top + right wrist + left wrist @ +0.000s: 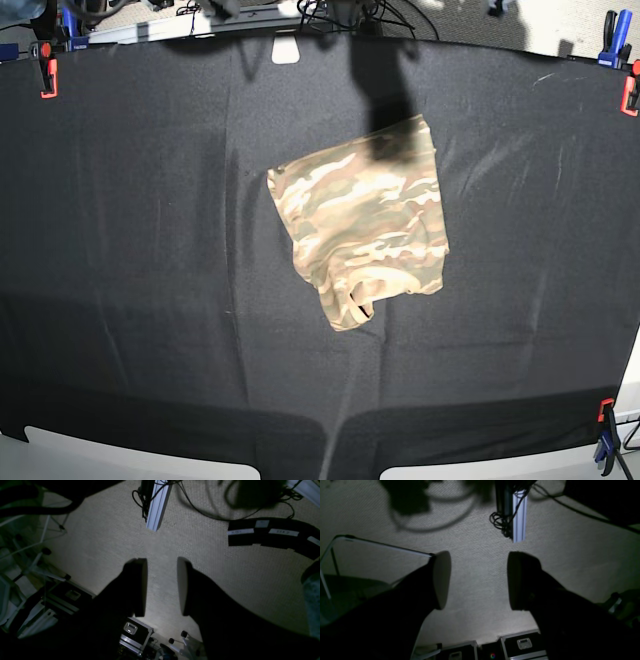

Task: Layout the t-shirt on the table in an organized manner, then fold the t-shirt properly

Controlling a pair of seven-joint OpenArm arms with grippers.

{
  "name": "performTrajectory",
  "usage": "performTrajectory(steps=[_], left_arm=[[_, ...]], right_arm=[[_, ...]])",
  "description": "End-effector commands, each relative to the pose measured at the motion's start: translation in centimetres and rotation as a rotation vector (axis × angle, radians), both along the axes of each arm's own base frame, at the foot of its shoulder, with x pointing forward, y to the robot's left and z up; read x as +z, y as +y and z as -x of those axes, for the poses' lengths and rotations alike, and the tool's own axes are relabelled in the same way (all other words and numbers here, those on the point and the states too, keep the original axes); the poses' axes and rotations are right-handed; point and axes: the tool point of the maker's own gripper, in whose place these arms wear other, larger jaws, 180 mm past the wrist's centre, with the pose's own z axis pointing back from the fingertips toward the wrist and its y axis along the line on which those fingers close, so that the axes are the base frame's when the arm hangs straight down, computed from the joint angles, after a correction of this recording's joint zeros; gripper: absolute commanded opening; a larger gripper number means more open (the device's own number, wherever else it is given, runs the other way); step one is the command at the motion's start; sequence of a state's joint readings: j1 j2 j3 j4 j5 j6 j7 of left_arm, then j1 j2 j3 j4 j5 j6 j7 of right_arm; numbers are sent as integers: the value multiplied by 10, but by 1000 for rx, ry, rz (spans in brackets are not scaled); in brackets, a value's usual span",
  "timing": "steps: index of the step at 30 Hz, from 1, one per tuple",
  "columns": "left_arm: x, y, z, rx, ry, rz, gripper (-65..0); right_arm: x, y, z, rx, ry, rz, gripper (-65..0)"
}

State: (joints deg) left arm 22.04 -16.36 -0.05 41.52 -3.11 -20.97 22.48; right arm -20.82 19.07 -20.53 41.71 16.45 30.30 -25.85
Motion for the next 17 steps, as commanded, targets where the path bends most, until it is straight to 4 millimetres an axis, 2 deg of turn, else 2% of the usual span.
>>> performTrajectory(steps=[1,7,17], left_arm=[[1,7,4,-6,8,-12,-315],[2,6,14,-13,62,-16,-315],[2,6,15,-17,73,-17,-315]], right_arm=[[1,-3,2,1,4,1,-453],[1,-3,0,0,-1,0,-453],[2,3,-4,-57,-4,-22,-453]])
